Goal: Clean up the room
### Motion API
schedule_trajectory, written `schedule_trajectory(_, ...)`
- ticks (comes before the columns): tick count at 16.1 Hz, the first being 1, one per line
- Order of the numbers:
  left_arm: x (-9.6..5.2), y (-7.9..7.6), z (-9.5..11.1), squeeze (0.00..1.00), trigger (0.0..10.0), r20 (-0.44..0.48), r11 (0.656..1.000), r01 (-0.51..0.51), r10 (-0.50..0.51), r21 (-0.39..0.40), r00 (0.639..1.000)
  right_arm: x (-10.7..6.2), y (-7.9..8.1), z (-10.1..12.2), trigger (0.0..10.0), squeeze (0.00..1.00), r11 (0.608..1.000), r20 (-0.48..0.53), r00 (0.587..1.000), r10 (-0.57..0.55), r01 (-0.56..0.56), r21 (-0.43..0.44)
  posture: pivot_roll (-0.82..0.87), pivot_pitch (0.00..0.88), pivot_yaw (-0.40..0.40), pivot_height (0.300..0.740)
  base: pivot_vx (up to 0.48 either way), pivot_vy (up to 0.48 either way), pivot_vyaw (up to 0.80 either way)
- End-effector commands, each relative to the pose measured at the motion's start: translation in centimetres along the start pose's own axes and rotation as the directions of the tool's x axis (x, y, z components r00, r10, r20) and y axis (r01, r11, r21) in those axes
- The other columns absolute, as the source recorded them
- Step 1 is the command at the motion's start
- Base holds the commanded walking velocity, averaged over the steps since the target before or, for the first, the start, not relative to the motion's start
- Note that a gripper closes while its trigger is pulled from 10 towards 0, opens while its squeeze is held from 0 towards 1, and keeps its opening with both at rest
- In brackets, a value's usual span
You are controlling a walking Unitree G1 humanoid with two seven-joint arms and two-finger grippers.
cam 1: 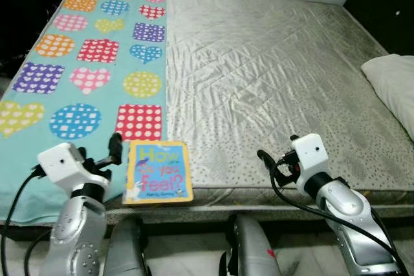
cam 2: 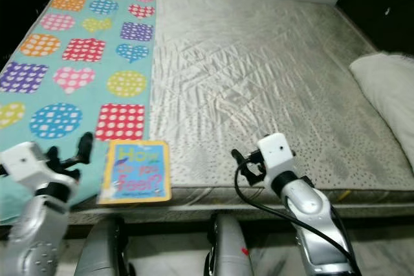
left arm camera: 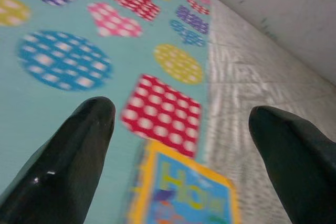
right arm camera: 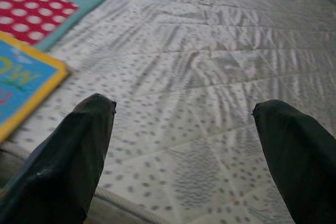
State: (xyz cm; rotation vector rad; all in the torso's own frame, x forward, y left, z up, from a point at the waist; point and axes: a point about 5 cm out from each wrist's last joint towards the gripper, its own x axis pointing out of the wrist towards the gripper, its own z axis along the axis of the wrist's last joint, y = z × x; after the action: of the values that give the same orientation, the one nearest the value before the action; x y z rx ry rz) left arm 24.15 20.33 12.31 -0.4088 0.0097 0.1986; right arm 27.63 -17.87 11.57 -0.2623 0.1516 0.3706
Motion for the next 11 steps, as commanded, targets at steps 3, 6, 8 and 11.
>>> schedule_trajectory(3, -0.1, -0.6, -0.3, 0.00, 10.0, -0.007, 1.000, 0.018, -0.018, -0.012, 1.000, -0.3, -0.5, -0.3, 10.0, 0.00, 1.000, -0.016, 1.000, -0.014, 0.014, -0.012, -0.12, 0.150, -0.114, 0.585, 0.000, 0.000, 0.00)
schedule_trajectory(6, -0.1, -0.5, -0.2, 0.00, 10.0, 0.003, 1.000, 0.014, -0.014, -0.013, 1.000, -0.2, -0.6, -0.3, 10.0, 0.00, 1.000, -0.017, 1.000, -0.017, 0.016, -0.016, -0.12, 0.150, -0.114, 0.585, 0.000, 0.000, 0.00)
schedule_trajectory(8, -0.2, -0.3, -0.1, 0.00, 10.0, 0.006, 1.000, -0.013, 0.013, -0.016, 1.000, -0.2, -0.7, -0.3, 10.0, 0.00, 1.000, -0.017, 1.000, -0.018, 0.018, -0.020, -0.12, 0.153, -0.116, 0.585, 0.000, 0.000, 0.00)
schedule_trajectory(11, -0.2, 0.7, -0.8, 0.00, 10.0, -0.048, 0.997, -0.063, 0.062, -0.038, 0.997, -0.4, -0.9, -0.3, 10.0, 0.00, 0.999, -0.020, 1.000, -0.022, 0.022, -0.025, -0.12, 0.159, -0.120, 0.585, 0.000, 0.000, 0.00)
